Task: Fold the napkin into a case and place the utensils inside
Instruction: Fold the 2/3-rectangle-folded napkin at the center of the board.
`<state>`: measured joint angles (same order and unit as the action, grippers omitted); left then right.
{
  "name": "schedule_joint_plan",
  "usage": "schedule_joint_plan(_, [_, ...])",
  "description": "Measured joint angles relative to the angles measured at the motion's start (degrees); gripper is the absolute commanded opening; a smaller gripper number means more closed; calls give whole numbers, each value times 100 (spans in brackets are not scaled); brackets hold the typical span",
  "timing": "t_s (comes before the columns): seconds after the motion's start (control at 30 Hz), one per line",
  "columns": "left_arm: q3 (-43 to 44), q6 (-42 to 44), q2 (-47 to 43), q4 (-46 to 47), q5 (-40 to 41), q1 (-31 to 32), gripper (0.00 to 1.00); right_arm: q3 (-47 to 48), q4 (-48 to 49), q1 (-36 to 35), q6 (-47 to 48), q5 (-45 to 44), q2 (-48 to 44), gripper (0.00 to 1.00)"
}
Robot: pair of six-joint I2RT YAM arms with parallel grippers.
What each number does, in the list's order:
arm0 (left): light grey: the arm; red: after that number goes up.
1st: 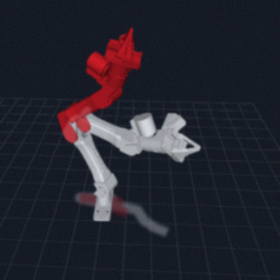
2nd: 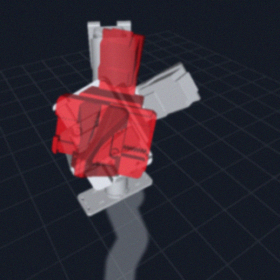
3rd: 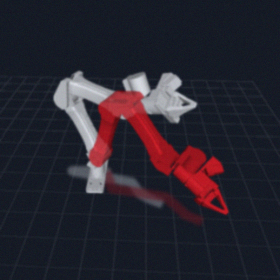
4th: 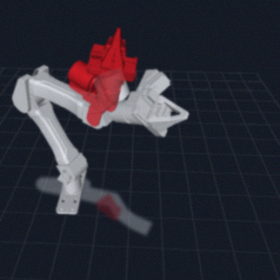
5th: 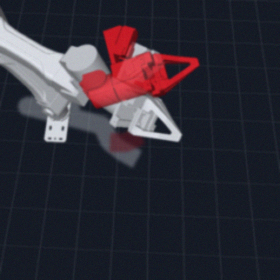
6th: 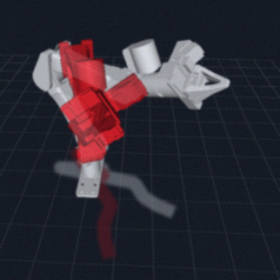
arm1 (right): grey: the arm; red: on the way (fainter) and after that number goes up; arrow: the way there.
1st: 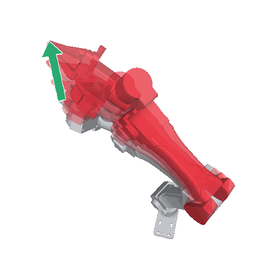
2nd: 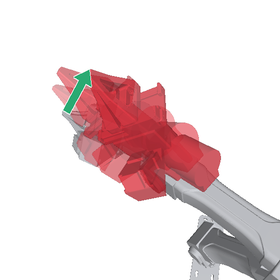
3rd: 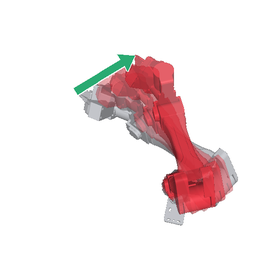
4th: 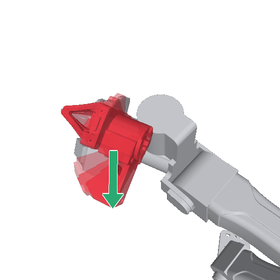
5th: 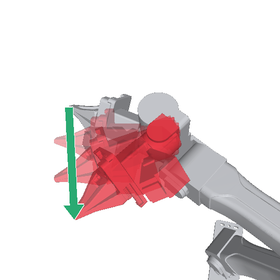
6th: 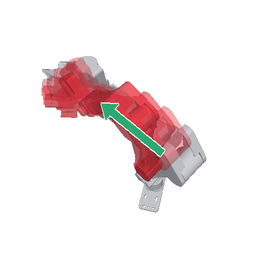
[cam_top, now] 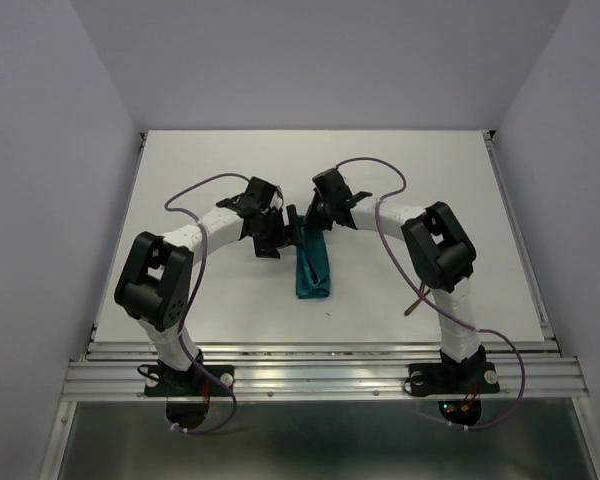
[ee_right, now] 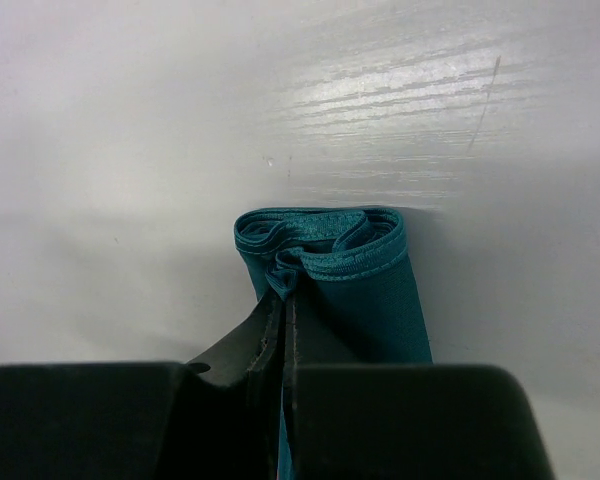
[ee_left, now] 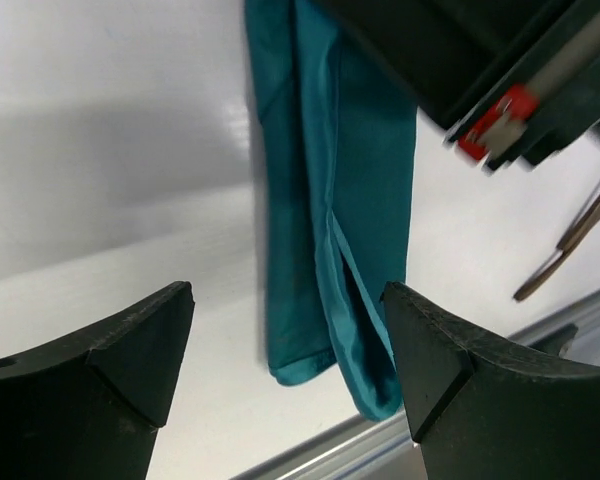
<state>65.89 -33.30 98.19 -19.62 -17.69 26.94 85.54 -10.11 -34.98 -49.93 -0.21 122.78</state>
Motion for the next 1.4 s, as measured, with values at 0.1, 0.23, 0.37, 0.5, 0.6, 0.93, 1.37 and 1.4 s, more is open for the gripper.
schedule_joint_plan(0.1, [-398,-39,-57,214,-356,76,89,55,2,0,0,0,37,1])
schedule_joint_plan(0.23, [-844,-133,-68,520,-758,195,89,57,0,0,2,0,42,1])
schedule_joint_plan(0.37, [-929,-219,-66,721,-927,328,89,59,0,0,2,0,42,1])
schedule_joint_plan(0.5, [-929,-289,-59,931,-1001,431,87,57,0,0,7,2,42,1])
schedule_joint_plan(0.6, [-929,-332,-31,1019,-1034,490,84,59,2,0,17,2,42,1])
schedule_joint_plan(0.93, [-929,-424,37,1073,-964,564,64,59,2,0,17,2,42,1])
schedule_joint_plan(1.37, [-1003,-398,35,1019,-774,612,43,57,2,0,37,4,42,1])
schedule_joint_plan(1.4, [-1008,-382,35,977,-758,612,51,59,2,0,48,4,42,1])
